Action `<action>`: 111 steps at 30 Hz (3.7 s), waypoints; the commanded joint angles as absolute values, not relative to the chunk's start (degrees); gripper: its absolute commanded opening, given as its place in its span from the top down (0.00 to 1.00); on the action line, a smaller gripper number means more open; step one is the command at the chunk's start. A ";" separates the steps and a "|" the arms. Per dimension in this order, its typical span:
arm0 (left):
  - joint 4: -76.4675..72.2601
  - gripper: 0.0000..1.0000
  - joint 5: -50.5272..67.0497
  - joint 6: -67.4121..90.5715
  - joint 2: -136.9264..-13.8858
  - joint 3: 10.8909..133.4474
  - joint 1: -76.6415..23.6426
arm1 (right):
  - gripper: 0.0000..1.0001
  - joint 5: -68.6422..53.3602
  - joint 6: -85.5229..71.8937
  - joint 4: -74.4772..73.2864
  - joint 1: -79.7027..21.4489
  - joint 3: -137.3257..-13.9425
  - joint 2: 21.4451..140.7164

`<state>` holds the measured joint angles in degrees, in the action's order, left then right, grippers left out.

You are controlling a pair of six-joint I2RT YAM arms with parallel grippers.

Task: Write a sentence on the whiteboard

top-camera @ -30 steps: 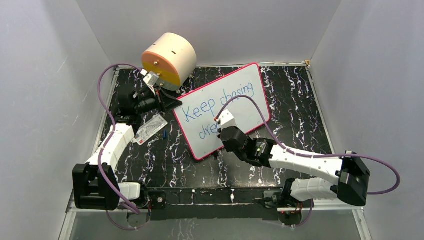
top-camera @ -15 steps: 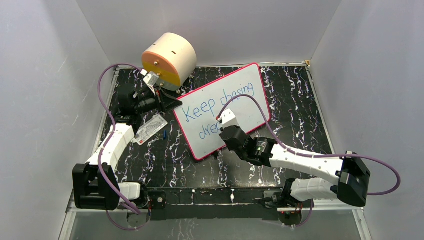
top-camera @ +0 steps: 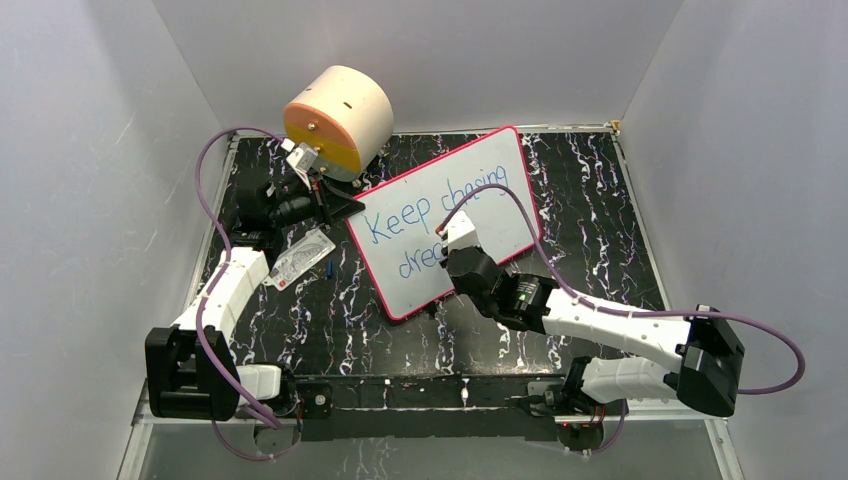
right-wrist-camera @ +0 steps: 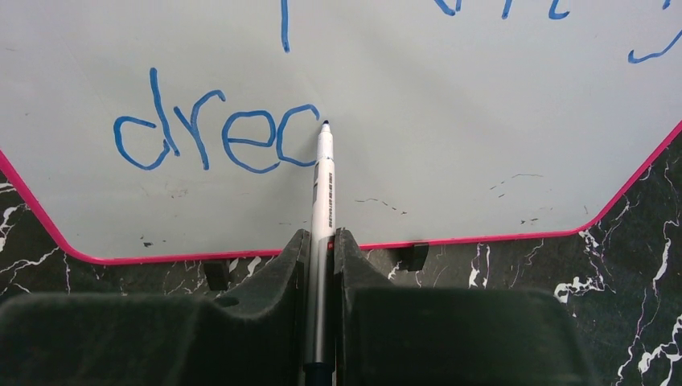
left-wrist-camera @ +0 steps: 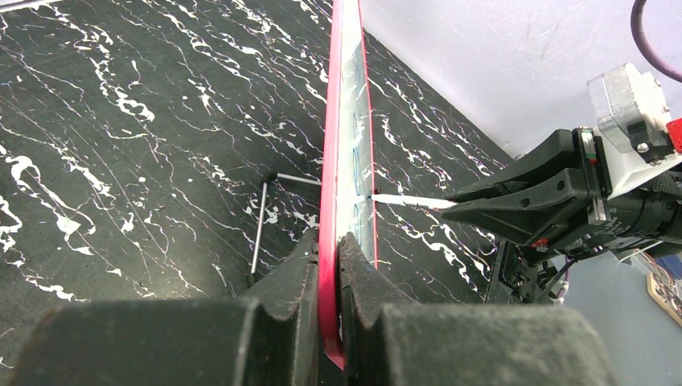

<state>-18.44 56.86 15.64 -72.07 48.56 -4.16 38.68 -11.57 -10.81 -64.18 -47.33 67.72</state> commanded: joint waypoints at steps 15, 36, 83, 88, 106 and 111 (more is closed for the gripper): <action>-14.23 1.00 56.57 10.03 -73.57 47.61 -5.80 | 1.00 38.23 -10.61 -7.54 -63.13 -48.59 67.88; -14.24 1.00 56.43 10.02 -73.89 47.60 -5.80 | 1.00 37.91 -14.15 -14.64 -63.02 -46.58 67.12; -14.06 1.00 56.32 9.86 -73.65 47.69 -5.80 | 1.00 35.28 -10.52 -5.37 -58.39 -47.27 66.19; -14.06 1.00 56.33 9.85 -73.82 47.72 -5.82 | 1.00 35.17 -11.94 -6.65 -57.87 -46.30 66.82; -14.24 1.00 56.27 10.02 -73.87 47.68 -5.80 | 1.00 31.96 -15.55 -14.08 -57.91 -44.22 65.48; -14.15 1.00 56.26 10.02 -73.89 47.64 -5.80 | 1.00 31.54 -15.77 -14.93 -57.87 -44.12 65.25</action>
<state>-18.39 56.80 15.64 -72.44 48.75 -4.16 32.99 -14.79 -13.98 -58.43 -45.08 65.84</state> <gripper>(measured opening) 0.054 0.198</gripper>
